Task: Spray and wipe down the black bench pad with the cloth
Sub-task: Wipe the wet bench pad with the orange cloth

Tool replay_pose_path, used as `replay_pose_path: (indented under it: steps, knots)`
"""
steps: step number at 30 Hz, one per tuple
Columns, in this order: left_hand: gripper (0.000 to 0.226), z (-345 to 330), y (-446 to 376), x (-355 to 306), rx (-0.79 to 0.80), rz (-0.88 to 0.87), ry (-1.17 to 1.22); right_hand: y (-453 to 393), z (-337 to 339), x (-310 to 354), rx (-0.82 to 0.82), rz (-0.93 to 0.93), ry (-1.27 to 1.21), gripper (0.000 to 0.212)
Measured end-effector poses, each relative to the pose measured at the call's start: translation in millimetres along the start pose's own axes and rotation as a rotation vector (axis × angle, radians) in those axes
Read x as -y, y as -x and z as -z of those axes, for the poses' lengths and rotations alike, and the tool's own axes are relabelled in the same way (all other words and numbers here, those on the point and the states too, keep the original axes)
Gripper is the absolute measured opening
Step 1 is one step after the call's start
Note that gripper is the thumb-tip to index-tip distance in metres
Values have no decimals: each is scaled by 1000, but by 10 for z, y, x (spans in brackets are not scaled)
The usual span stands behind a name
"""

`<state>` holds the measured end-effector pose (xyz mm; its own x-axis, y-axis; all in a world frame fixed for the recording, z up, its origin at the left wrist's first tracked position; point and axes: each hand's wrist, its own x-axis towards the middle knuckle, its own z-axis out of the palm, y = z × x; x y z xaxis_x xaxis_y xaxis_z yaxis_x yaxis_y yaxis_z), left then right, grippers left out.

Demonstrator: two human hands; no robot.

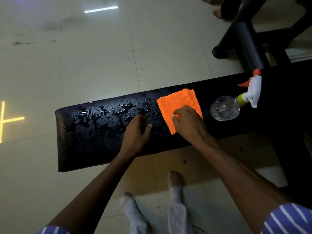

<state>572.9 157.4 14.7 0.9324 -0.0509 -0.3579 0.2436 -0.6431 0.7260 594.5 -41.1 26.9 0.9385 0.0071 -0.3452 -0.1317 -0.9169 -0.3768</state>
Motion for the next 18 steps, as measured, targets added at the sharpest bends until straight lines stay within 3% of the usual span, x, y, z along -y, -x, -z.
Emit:
replay_pose_path:
  steps: [2,6,12,18]
  knots:
    - [30,-68,-70,25,-27,-86,-85,-137,-81,-132,-72,54,7,43]
    - [48,-188,-240,96,-91,-202,-296,-418,-283,-350,17,217,102,66]
    - [67,-330,-423,322,-95,-190,-510,-656,-486,-662,-86,411,284,64]
    - [70,-304,-446,530,-138,-150,-549,-1229,-441,-334,-236,25,192,60]
